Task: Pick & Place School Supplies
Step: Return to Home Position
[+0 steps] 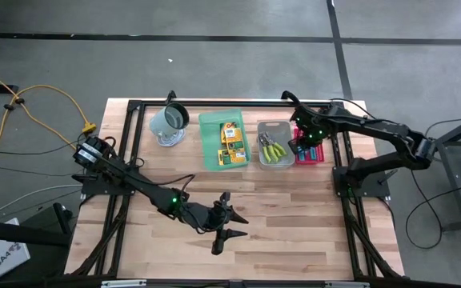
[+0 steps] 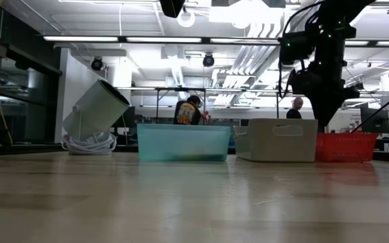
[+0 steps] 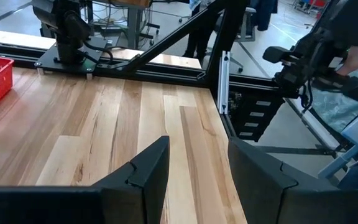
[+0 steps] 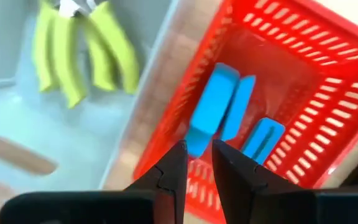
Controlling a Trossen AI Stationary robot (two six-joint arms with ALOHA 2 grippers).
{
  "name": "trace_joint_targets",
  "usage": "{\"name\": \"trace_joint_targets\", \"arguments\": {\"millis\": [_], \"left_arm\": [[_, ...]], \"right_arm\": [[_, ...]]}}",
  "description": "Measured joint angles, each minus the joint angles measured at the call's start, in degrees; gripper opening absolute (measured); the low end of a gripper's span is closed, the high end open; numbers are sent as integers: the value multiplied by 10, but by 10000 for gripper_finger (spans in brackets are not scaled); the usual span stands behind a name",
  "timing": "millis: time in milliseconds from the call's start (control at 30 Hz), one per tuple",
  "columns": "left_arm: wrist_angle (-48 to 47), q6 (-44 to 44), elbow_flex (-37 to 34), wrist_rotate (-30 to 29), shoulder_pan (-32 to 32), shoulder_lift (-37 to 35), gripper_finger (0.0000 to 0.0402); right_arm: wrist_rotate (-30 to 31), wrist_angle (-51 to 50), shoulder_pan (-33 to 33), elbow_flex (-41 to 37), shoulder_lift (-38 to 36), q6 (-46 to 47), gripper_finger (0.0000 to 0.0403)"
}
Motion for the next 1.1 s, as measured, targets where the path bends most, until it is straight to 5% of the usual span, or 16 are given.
{"name": "trace_joint_targets", "arguments": {"millis": [600,1100], "left_arm": [[-71,-9,0,-1,17,0,159],[-223,-24,-1,-19,68,-62,159]], "right_arm": [[-161,30,84,28,-8,-26,66],[-143,71,196,23,-189,-10,66]]}}
